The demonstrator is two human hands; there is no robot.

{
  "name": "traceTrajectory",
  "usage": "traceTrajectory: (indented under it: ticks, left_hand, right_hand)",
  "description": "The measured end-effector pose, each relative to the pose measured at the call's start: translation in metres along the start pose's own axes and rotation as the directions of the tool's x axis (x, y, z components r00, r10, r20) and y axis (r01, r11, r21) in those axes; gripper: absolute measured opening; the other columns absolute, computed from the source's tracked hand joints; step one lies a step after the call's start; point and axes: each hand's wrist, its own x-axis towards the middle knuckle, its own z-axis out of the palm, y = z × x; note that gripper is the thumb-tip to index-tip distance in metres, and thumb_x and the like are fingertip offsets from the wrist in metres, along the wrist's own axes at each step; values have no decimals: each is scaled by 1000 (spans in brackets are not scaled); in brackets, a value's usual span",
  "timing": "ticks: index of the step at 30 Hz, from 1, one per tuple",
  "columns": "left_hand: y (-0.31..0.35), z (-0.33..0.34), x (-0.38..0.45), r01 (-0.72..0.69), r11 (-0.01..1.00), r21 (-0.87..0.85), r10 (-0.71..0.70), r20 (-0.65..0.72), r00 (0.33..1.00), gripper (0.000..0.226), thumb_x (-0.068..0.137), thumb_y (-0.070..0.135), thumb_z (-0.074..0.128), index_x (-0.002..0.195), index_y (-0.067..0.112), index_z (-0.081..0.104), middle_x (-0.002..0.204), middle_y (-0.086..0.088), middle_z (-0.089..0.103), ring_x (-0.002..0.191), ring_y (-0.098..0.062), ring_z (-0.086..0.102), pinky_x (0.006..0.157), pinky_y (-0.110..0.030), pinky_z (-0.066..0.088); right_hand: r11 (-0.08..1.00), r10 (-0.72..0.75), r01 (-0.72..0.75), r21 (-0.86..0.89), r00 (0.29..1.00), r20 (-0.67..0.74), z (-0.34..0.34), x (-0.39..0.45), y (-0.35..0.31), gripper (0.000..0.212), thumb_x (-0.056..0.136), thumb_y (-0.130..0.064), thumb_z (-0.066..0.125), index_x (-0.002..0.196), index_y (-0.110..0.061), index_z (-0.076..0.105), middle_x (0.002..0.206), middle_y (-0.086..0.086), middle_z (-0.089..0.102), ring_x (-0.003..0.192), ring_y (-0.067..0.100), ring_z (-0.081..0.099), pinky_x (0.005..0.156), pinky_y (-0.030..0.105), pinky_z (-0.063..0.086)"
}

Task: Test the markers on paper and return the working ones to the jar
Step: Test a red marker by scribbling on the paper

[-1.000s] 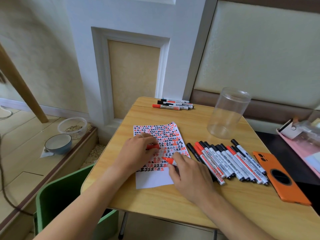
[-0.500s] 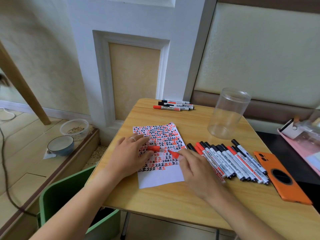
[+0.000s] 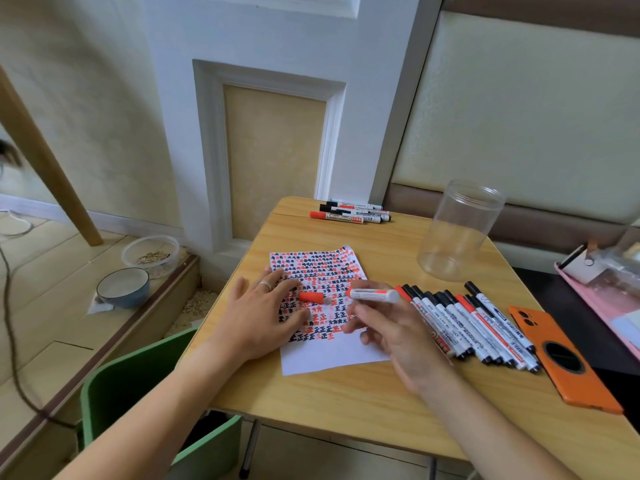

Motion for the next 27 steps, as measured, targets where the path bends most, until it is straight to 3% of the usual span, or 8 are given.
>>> traceTrajectory:
  ticks: [4, 9, 12, 13, 15, 18, 27]
  left_hand:
    - [-2, 0, 0, -11, 1000, 3, 11, 30, 999, 82, 85, 80, 23, 156, 40, 29, 169, 5, 17, 157, -12, 3, 125, -50, -3]
    - [-4, 2, 2, -15, 1000, 5, 15, 21, 1000, 76, 87, 76, 28, 154, 40, 31, 169, 4, 18, 157, -13, 4, 125, -52, -1]
    - [-5, 4, 3, -25, 1000, -5, 25, 8, 1000, 70, 91, 73, 33, 152, 39, 31, 169, 2, 19, 157, -14, 3, 124, -53, -2]
    - [-5, 5, 3, -26, 1000, -11, 26, 7, 1000, 73, 89, 76, 30, 152, 39, 31, 169, 2, 19, 157, -14, 2, 124, -53, -3]
    - [-4, 4, 3, -25, 1000, -7, 25, 13, 1000, 85, 82, 85, 20, 152, 38, 31, 168, 2, 19, 157, -14, 1, 124, -53, -2]
    - [-4, 4, 3, -27, 999, 32, 26, 20, 999, 103, 72, 97, 12, 153, 37, 29, 168, 1, 18, 157, -15, 0, 123, -53, 2]
    - [-3, 4, 4, -20, 998, 58, 17, 45, 999, 110, 66, 101, 12, 155, 37, 25, 169, 1, 15, 157, -18, -1, 123, -56, 2]
  right_hand:
    - [996, -29, 26, -85, 999, -31, 4, 1, 6, 7, 99, -17, 67, 104, -13, 63, 65, 8, 49, 52, 14, 44, 47, 17, 34]
    - [992, -35, 34, -123, 999, -4, 6, 2, 1, 27, 88, -25, 63, 111, -12, 58, 78, 15, 64, 58, 25, 60, 42, 24, 36]
    - [984, -22, 17, -176, 999, -23, 7, 4, 5, 17, 87, -24, 68, 102, -16, 63, 76, 11, 66, 55, 30, 56, 40, 25, 36]
    - [979, -23, 13, -201, 999, -47, 7, 5, 9, 9, 90, -23, 71, 95, -18, 64, 72, 9, 63, 52, 30, 53, 39, 24, 34]
    - [961, -26, -4, -275, 994, -106, 7, 6, 15, 13, 95, -21, 71, 87, -18, 61, 66, 8, 60, 44, 25, 49, 38, 22, 28]
    - [937, -16, -37, -346, 989, -150, 9, 6, 18, 18, 94, -17, 69, 89, -11, 54, 63, 10, 61, 38, 23, 46, 37, 20, 27]
    - [923, 28, -81, -376, 989, -144, 13, 5, 16, 24, 94, -14, 68, 84, -2, 49, 59, 16, 62, 37, 23, 47, 37, 24, 31]
